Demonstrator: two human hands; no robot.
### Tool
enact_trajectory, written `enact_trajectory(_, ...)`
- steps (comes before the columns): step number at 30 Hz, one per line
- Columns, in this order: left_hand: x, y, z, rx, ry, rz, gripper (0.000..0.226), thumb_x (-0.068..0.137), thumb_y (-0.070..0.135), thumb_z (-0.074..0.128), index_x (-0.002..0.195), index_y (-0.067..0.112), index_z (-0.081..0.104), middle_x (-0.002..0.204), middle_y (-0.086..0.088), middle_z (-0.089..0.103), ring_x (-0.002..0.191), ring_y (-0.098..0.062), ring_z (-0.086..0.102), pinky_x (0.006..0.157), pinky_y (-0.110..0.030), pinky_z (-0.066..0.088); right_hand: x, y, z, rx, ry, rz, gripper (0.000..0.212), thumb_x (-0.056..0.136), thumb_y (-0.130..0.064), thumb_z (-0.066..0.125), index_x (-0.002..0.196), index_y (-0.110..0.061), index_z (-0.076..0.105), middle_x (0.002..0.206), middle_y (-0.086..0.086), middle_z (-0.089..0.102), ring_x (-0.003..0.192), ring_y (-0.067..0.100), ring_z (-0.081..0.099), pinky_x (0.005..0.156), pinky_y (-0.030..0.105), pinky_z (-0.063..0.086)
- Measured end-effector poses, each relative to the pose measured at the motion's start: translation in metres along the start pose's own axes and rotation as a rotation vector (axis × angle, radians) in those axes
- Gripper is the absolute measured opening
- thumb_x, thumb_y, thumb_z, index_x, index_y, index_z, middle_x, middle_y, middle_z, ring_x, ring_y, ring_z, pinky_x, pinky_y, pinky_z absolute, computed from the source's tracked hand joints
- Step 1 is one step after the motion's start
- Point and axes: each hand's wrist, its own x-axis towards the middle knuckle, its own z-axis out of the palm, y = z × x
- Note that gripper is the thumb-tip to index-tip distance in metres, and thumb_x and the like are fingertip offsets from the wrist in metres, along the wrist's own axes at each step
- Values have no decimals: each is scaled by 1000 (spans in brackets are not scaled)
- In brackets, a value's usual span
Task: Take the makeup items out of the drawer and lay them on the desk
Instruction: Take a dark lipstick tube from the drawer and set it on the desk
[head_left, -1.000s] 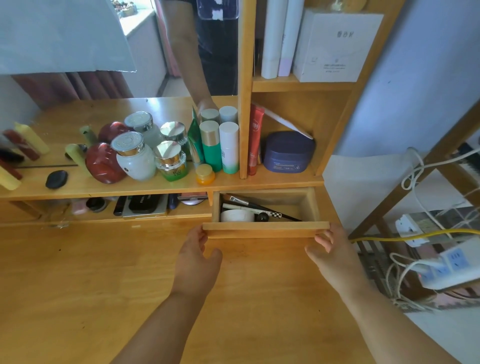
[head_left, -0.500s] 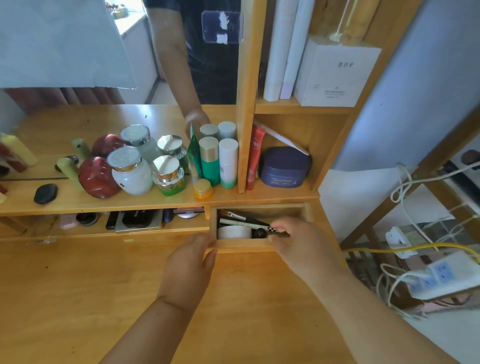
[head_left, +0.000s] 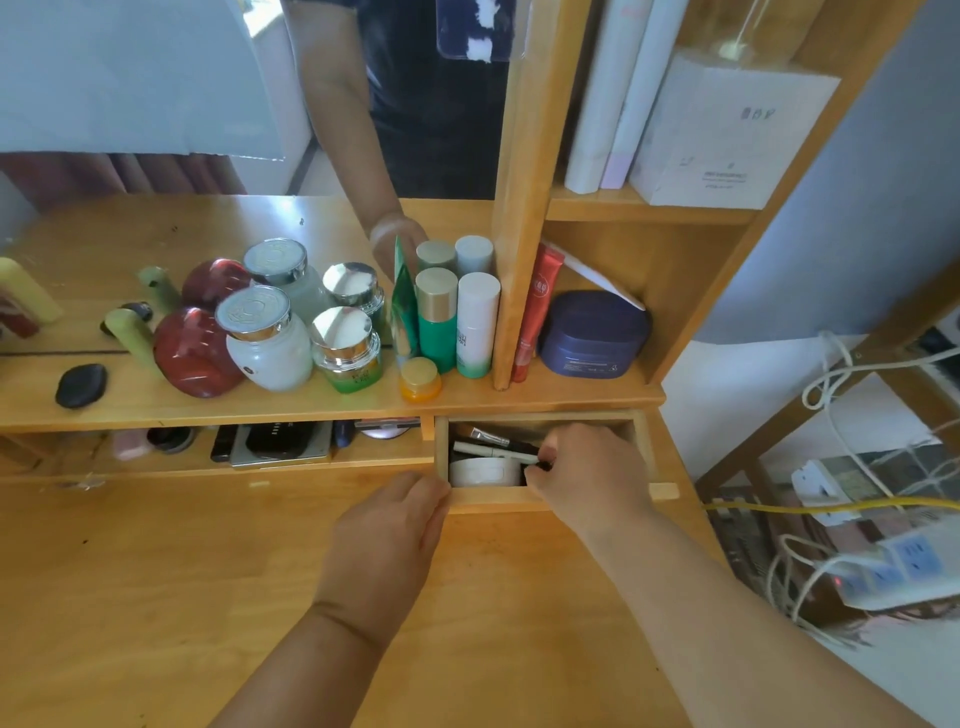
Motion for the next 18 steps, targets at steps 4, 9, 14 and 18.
enact_trajectory(4,-1,-1,0,-3,-24,-18,20,83,34,44,89,24,60,79,6,67,59,-14,63,46,-22,48,-3,0,0,-31,8,-63,16,85,-31,55,84,-20,66,79,0,67,76,23,61,61,29,45)
enact_trajectory(9,-3,2,-2,-5,-88,-56,21,81,32,51,93,21,64,86,5,69,66,-14,66,53,-23,51,-11,3,-5,43,32,-108,14,85,-28,56,84,-19,67,77,1,68,76,22,61,62,29,47)
enact_trajectory(14,-3,11,-1,14,-69,-27,37,79,37,50,110,18,59,112,-5,66,100,-23,63,85,-37,55,-22,9,-15,166,57,-119,18,84,-24,59,98,-16,68,86,4,72,82,23,64,72,35,53)
enact_trajectory(18,7,34,2,-91,-78,15,39,82,32,58,119,22,55,123,-2,61,111,-20,58,94,-30,48,-33,13,-30,259,70,-115,16,83,-22,61,95,-15,69,82,5,72,78,21,64,71,37,53)
